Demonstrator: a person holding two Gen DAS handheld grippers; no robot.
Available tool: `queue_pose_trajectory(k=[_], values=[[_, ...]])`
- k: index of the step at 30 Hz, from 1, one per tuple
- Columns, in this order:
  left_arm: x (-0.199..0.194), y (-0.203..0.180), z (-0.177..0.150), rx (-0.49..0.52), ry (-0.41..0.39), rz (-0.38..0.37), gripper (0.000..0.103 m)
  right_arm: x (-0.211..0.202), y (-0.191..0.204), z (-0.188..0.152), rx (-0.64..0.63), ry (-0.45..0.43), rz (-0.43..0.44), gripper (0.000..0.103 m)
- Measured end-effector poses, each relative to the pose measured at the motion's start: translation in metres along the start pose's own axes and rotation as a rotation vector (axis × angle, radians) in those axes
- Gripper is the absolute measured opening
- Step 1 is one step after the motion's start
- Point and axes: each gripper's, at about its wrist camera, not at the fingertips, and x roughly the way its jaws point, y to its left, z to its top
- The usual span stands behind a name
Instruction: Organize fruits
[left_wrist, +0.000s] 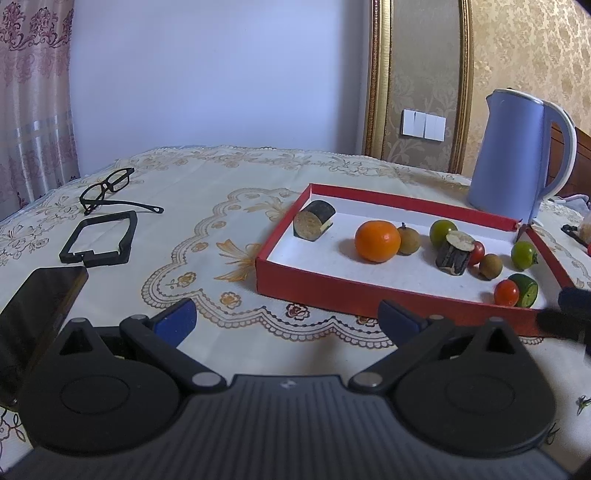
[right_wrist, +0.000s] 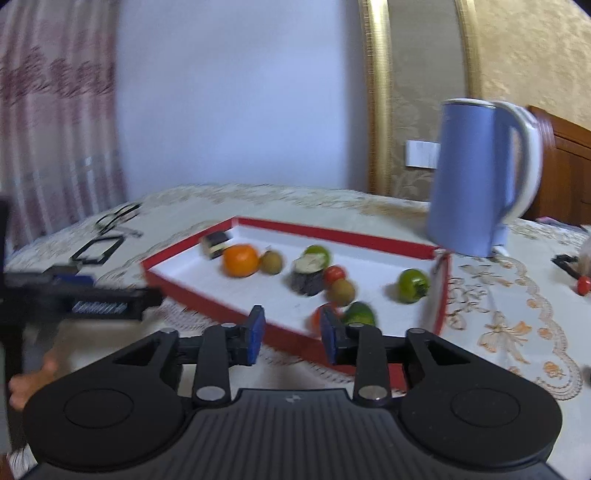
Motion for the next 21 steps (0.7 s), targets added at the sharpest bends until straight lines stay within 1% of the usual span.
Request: queue_pose_trajectory(k=[1, 2, 3, 6, 14, 19, 21], values=[[0.0, 0.0, 0.0, 0.0, 0.001, 0.0, 0.103, 0.0, 0.004, -0.002, -0.022, 0.002, 0.017, 0.058], [0.0, 0.001, 0.0, -0.001, 0.001, 0.001, 0.103, -0.001, 0.009, -0.004, -0.047, 0.002, 0.031, 0.069], [0.0, 0.0, 0.0, 0.0, 0.001, 0.001, 0.103, -0.002, 0.014, -0.007, -0.078, -0.001, 0.042, 0.07], [0.0, 0.0, 0.0, 0.001, 0.003, 0.0, 0.103, -0.001, 0.027, -0.012, -0.14, 0.008, 0.068, 0.07], [0.001, 0.001, 0.0, -0.002, 0.011, 0.003, 0.103, -0.001, 0.033, -0.015, -0.136, 0.019, 0.11, 0.07], [0.002, 0.0, 0.0, 0.002, 0.016, 0.018, 0.103, -0.001, 0.038, -0.017, -0.166, 0.035, 0.138, 0.07], [0.002, -0.001, 0.0, 0.004, 0.016, 0.023, 0.103, 0.0, 0.042, -0.018, -0.188, 0.047, 0.158, 0.072]])
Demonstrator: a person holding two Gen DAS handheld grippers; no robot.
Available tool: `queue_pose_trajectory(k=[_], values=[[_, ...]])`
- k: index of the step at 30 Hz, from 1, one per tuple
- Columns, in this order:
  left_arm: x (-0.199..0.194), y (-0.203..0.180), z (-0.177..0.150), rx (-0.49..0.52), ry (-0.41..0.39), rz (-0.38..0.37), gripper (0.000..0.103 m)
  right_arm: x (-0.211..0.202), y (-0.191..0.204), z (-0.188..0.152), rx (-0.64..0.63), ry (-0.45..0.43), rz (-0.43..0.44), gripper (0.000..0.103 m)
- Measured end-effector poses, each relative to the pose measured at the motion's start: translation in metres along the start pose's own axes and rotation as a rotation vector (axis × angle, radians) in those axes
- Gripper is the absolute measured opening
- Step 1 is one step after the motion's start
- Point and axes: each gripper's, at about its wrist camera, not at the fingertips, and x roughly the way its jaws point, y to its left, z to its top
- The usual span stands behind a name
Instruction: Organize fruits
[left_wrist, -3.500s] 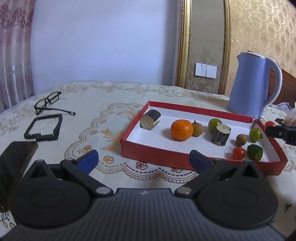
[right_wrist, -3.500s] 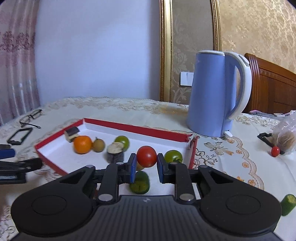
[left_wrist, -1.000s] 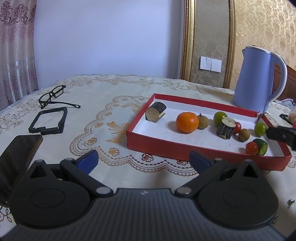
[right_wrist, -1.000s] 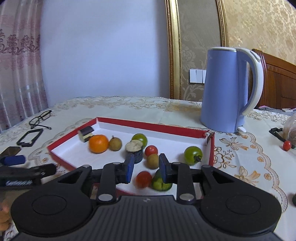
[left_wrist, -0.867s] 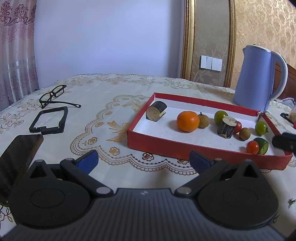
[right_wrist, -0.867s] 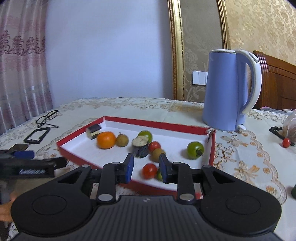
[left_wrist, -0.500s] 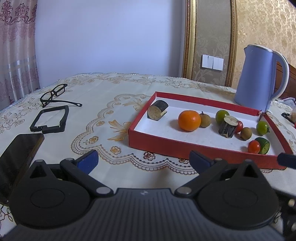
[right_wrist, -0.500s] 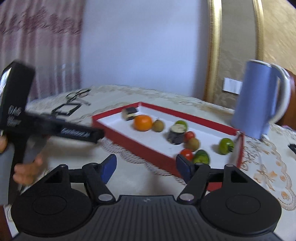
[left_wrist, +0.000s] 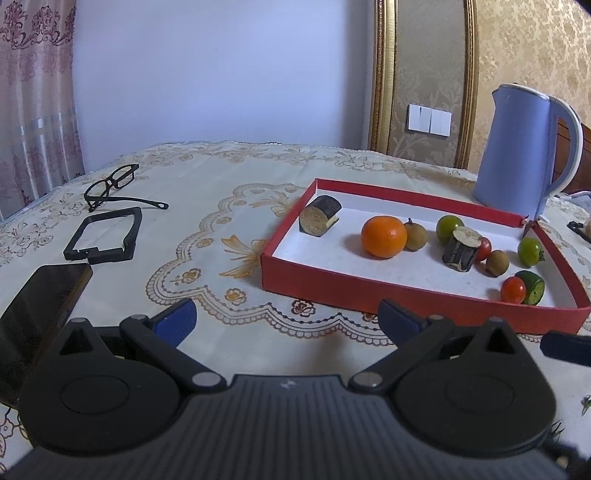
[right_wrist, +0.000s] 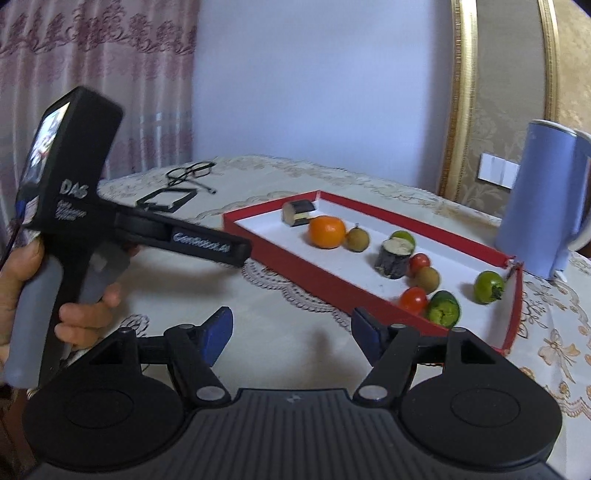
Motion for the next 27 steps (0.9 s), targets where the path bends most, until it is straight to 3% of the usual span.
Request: queue_pose_trajectory(k=[17, 27], values=[[0.0, 0.001, 0.0, -0.007, 0.001, -0.003, 0.103, 0.011, 0.024, -0.005, -0.152, 0.107, 0.117, 0.098], [0.0, 0.001, 0.0, -0.009, 0.002, -0.004, 0.103, 0.018, 0.021, -0.005, -0.124, 0.152, 0.141, 0.103]])
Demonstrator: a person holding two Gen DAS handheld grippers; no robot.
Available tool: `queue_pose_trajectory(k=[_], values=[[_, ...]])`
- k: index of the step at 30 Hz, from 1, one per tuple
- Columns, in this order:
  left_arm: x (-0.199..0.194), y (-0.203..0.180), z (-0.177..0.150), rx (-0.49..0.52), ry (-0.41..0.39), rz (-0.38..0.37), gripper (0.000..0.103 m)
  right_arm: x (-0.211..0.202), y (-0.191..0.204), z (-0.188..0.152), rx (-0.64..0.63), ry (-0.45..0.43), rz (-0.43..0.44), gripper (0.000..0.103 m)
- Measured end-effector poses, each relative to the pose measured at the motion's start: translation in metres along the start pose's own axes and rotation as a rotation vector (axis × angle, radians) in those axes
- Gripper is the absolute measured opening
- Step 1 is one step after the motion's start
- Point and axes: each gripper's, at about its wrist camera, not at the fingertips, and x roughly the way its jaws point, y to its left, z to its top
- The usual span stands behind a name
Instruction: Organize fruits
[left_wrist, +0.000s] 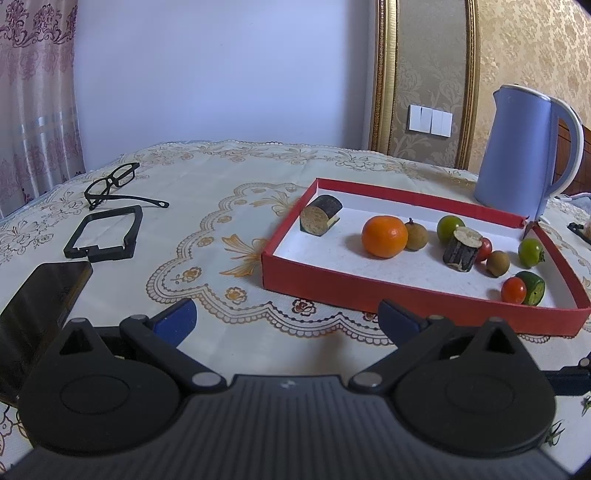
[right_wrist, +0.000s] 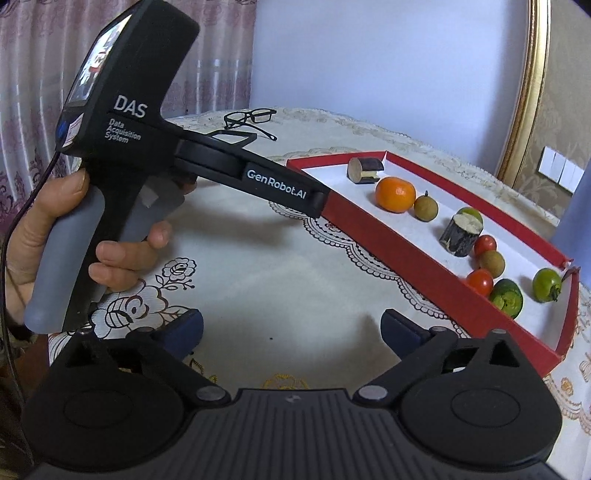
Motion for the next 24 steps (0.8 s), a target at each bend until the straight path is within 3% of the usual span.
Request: queue_pose_trajectory(k=[6, 10, 24], values=[[0.0, 0.001, 0.0, -0.002, 0.001, -0.001, 0.103, 0.0, -0.002, 0.0, 0.012, 0.005, 0.01, 0.103], [0.0, 0.001, 0.0, 0.0, 0.003, -0.004, 0.103, 0.005, -0.015, 0.0, 0.083, 0.028, 0.066, 0.103], [-0.004, -0.002, -0.002, 0.011, -0.025, 0.014, 0.103, 0.006, -0.015, 0.0, 0.074, 0.03, 0.06, 0.103]])
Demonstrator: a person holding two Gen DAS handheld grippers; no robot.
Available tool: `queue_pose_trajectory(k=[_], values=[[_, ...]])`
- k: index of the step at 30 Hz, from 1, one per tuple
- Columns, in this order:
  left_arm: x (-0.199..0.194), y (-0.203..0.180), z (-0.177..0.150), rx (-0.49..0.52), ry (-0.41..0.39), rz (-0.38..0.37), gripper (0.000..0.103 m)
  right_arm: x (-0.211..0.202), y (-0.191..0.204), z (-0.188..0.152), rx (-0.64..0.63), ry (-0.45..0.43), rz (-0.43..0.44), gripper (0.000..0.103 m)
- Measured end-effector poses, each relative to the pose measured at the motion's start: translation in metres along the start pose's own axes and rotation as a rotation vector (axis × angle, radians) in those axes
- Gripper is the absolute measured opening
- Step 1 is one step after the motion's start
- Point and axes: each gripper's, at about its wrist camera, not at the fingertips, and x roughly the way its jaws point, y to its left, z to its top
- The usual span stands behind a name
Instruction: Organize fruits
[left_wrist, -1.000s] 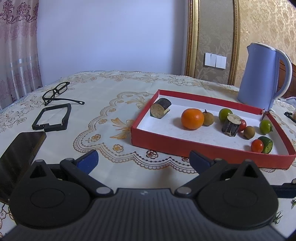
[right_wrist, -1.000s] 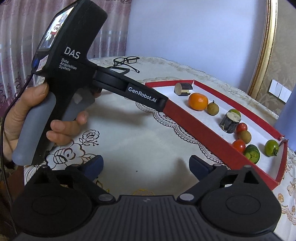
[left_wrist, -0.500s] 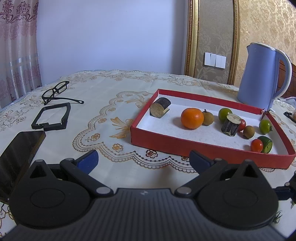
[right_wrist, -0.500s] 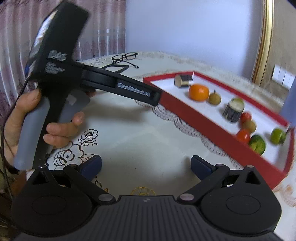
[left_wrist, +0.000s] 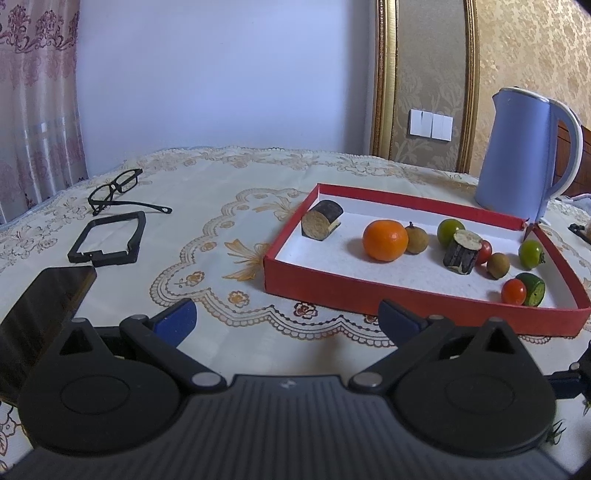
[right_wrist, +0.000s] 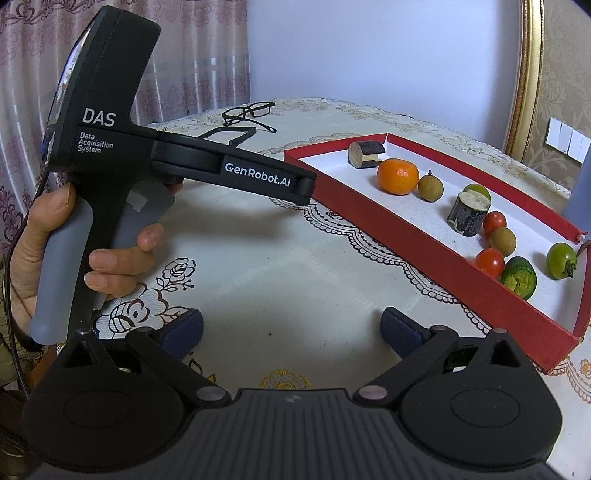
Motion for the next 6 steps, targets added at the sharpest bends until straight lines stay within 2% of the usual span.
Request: queue_pose_trajectory(k=[6], values=[[0.0023, -0.0002, 0.0009, 0.006, 0.013, -0.009, 0.103, 0.0, 0.0007, 0.0, 0.0, 0.0, 0.0, 0.103]])
